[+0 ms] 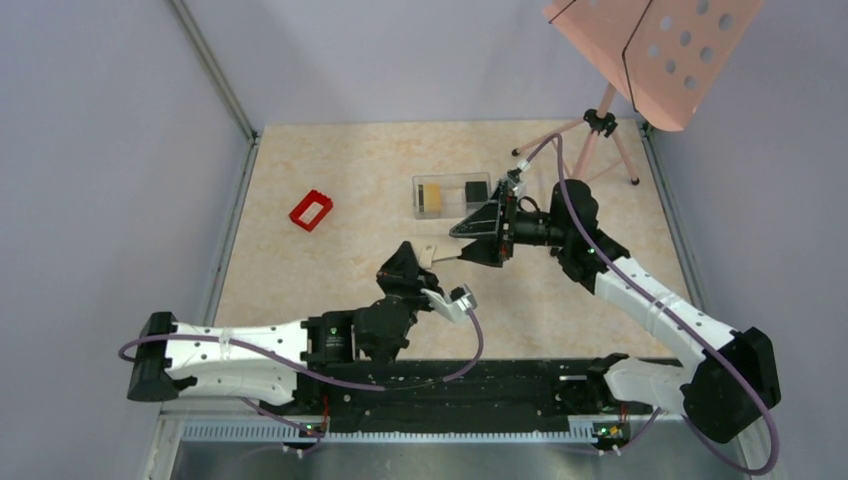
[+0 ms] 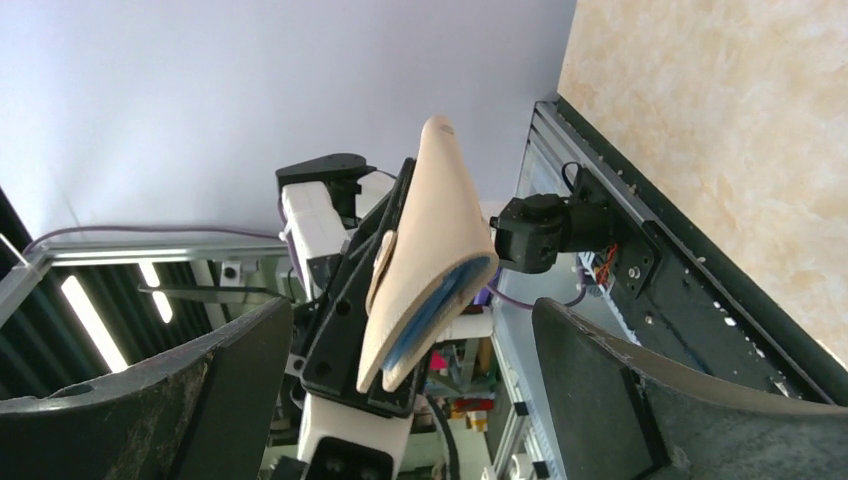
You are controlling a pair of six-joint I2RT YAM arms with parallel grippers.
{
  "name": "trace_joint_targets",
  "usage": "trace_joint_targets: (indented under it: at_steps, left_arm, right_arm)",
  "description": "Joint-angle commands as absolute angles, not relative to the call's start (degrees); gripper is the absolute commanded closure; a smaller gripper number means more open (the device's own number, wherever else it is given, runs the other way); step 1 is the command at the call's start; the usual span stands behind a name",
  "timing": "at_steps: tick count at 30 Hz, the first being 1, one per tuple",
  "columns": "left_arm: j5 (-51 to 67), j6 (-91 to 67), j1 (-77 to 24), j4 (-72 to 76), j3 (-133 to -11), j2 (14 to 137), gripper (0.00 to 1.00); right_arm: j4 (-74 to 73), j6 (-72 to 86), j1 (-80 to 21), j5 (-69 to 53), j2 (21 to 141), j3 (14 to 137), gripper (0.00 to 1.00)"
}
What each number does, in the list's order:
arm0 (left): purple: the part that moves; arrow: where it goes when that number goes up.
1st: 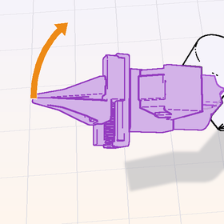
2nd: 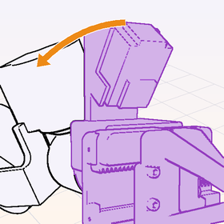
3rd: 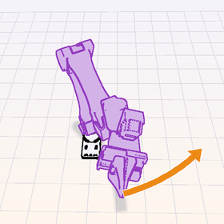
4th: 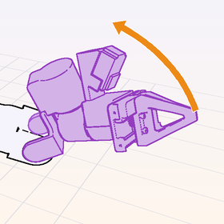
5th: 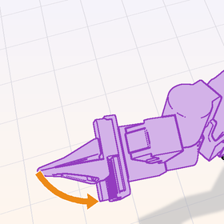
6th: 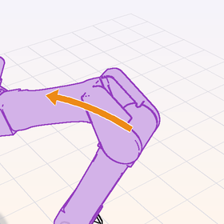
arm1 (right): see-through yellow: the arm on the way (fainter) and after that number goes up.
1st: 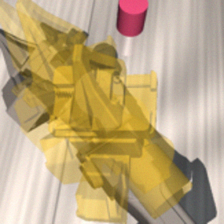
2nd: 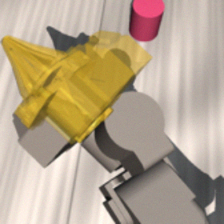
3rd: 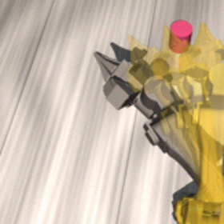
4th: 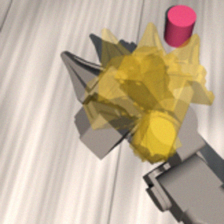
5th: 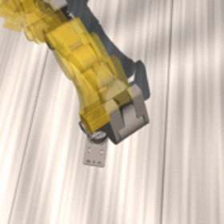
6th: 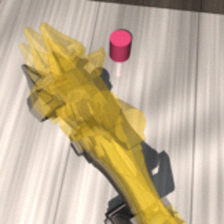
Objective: Put the credit cards into the card holder
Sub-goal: Open the card holder.
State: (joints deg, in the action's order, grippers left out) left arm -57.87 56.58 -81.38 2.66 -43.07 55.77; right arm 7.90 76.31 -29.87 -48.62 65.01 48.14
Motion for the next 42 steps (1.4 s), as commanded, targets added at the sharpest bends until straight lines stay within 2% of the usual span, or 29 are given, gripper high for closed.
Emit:
trace_joint_targets:
  at_steps: [1,8,11,14,16,18,19,22,23,24,27,31,32,34,35,38,42]
  left_arm:
    - [-66.5,69.0,-83.9,16.4,-42.3,57.6,1.00]
    - [-68.4,70.8,-85.8,19.6,-42.0,58.8,1.00]
    - [-69.0,71.1,-86.6,19.2,-42.0,59.3,1.00]
    - [-69.6,71.5,-87.4,18.8,-42.0,60.0,1.00]
    - [-70.0,70.8,-87.5,18.4,-42.0,60.5,0.98]
    - [-70.9,68.7,-87.7,17.0,-42.2,61.1,0.87]
    - [-71.9,67.1,-87.8,16.6,-42.4,61.4,0.79]
    - [-73.6,57.6,-88.3,14.7,-43.3,61.9,0.63]
    - [-73.5,49.5,-88.4,12.1,-44.0,61.7,0.41]
    - [-73.0,45.0,-88.5,8.6,-44.8,61.4,0.26]
    - [-67.3,12.6,-88.5,-9.7,-49.2,60.0,0.18]
    - [-57.5,-6.4,-88.6,-14.1,-48.1,58.5,0.18]
    - [-54.5,-10.3,-88.5,-14.4,-47.7,58.1,0.14]
    - [-48.2,-17.1,-88.4,-14.2,-46.2,57.1,0.02]
    - [-45.1,-20.4,-88.5,-12.6,-45.2,56.2,0.01]
    - [-38.0,-25.5,-88.3,-2.4,-39.3,50.9,0.01]
    - [-38.7,-34.9,-87.1,5.8,-33.0,42.9,0.01]
  right_arm:
    - [15.8,80.8,-30.7,-50.4,66.7,48.4,0.12]
    - [13.2,80.4,-33.4,-50.2,70.1,51.3,0.19]
    - [13.2,80.8,-33.6,-49.9,71.0,51.9,0.34]
    - [13.7,81.6,-33.6,-50.1,71.8,51.9,0.46]
    - [15.5,82.8,-33.5,-50.7,72.3,51.8,0.68]
    - [16.7,83.3,-33.5,-51.2,72.4,51.9,0.91]
    - [16.6,83.0,-33.6,-51.2,72.3,52.1,0.98]
    - [11.9,79.1,-33.4,-50.9,71.4,53.1,1.00]
    - [9.4,76.9,-33.1,-50.3,70.7,53.7,1.00]
    - [7.2,74.3,-32.8,-49.8,70.4,54.1,1.00]
    - [-1.5,65.5,-31.4,-48.1,68.3,55.1,1.00]
    - [-9.9,55.9,-28.4,-45.8,64.8,54.8,1.00]
    - [-11.2,53.7,-27.7,-45.5,64.1,54.3,1.00]
    - [-13.0,50.2,-26.1,-45.3,62.3,52.9,1.00]
    - [-13.6,48.9,-25.6,-45.8,61.8,52.1,1.00]
    - [-15.7,44.3,-24.9,-46.7,60.4,50.6,1.00]
    - [-15.6,41.8,-24.9,-47.2,58.5,48.0,1.00]
